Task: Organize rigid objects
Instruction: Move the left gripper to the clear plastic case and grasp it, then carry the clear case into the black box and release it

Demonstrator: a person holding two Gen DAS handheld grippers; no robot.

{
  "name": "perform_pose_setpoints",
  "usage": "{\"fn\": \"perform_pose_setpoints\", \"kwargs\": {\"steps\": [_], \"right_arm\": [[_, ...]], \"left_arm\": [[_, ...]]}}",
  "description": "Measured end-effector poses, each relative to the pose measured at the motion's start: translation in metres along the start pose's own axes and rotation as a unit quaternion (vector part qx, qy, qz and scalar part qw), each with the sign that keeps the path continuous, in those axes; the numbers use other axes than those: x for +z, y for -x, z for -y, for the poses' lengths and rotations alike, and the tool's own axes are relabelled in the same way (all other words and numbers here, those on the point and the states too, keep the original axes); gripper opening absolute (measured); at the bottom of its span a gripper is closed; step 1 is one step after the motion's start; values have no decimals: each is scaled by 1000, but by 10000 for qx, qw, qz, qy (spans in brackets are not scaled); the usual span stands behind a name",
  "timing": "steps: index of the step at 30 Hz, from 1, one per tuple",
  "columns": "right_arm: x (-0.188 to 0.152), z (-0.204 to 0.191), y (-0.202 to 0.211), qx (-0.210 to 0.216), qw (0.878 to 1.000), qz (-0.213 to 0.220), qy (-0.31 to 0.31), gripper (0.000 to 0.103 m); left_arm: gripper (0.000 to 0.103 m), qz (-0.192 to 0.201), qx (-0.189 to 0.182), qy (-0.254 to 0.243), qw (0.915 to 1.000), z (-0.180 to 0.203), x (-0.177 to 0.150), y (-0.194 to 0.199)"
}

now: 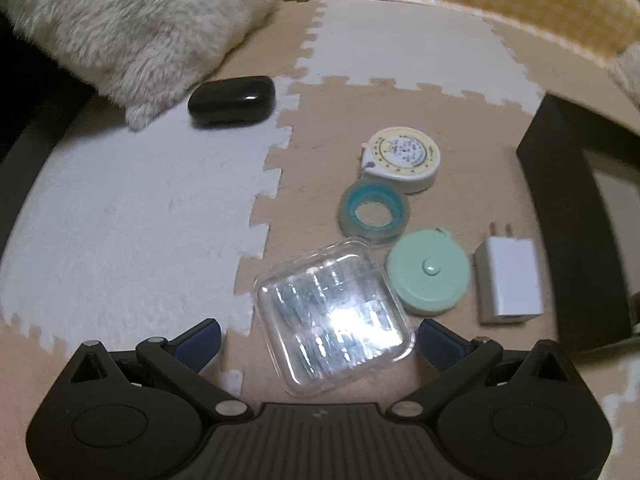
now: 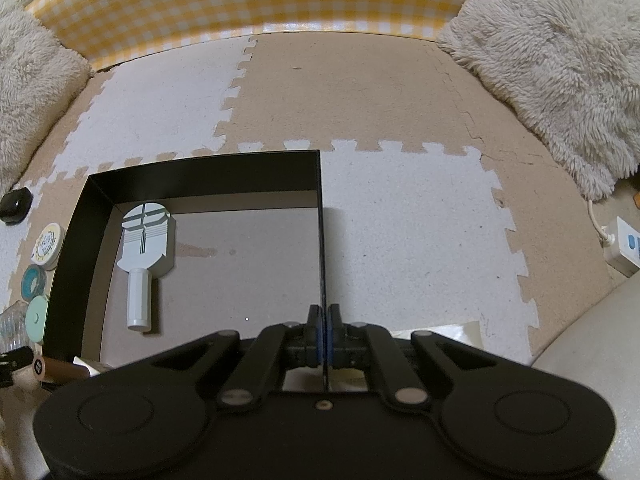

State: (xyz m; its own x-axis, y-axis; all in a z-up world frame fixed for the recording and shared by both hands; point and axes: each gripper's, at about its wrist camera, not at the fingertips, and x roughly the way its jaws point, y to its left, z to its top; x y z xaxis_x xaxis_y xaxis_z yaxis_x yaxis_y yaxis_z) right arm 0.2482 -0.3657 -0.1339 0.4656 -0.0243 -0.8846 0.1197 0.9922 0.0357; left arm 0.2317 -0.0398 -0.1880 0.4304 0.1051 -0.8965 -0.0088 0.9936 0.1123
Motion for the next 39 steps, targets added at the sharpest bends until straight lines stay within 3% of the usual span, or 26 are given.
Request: {"fn": "perform_pose_setpoints", "kwargs": {"steps": [7,13,19,21,24,33,39], "right_arm": [[-1,-1,-1,-8,10000,-39,23,3],[0,0,1,28,10000,9,-20,3],[1,2,6,66,9999,119,-64,3],[2,3,6,76,9999,115,-79,3],[2,3,6,78,9999,116,-78,3],[1,5,7,145,9998,93,-87,2],[-7,12,14,332,9993,33,-148,3]], "left_arm": [[103,-157,254,26,9995,-13,-3,4],[103,-224,150,375,9989,-28,-2,7],[100,-108,-113,537,9984,-29,5,3],[81,-201,-212,643,9975,-30,5,-1],[73,-210,-452,675,9965,-32,5,0],[73,130,-928,753,9928,-28,15,23],[73,547,-1560,696,9838,-10,34,58]]}}
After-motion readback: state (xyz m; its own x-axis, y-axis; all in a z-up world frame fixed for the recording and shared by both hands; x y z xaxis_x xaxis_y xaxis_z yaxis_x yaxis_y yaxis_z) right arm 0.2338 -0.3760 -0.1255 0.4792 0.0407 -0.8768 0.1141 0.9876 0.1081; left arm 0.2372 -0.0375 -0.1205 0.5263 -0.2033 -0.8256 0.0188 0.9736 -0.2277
